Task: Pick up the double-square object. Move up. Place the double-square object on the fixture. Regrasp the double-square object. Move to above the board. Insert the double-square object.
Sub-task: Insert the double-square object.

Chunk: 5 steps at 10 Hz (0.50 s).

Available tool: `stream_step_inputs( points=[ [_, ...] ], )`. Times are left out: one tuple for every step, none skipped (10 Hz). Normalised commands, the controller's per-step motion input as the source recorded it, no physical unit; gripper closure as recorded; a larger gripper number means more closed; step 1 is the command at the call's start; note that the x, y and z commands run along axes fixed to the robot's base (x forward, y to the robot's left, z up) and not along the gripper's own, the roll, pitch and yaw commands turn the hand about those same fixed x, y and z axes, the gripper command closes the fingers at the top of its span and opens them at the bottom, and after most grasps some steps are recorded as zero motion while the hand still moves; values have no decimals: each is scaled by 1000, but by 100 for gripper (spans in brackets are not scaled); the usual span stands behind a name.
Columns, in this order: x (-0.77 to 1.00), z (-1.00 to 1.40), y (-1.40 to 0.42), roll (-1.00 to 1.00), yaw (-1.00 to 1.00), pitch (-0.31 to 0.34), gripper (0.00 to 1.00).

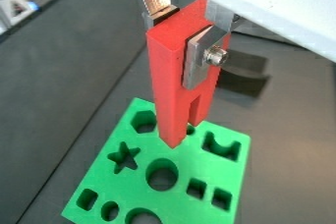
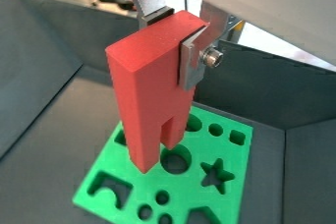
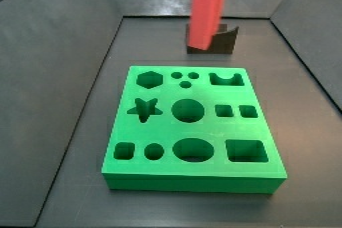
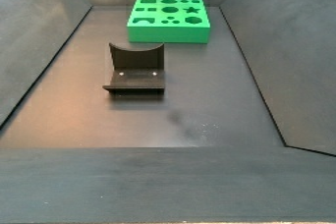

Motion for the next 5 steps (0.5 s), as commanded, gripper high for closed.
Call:
stream_step_inputs(
  points=[
    [197, -123, -114, -67, -869, 0, 100],
    [17, -191, -97, -29, -1000, 0, 100],
    [9, -240, -77, -10, -1000, 0, 100],
    [43, -243, -71, -11, -1000, 0, 100],
    [0, -249, -66, -6, -1000, 0, 100]
  ],
)
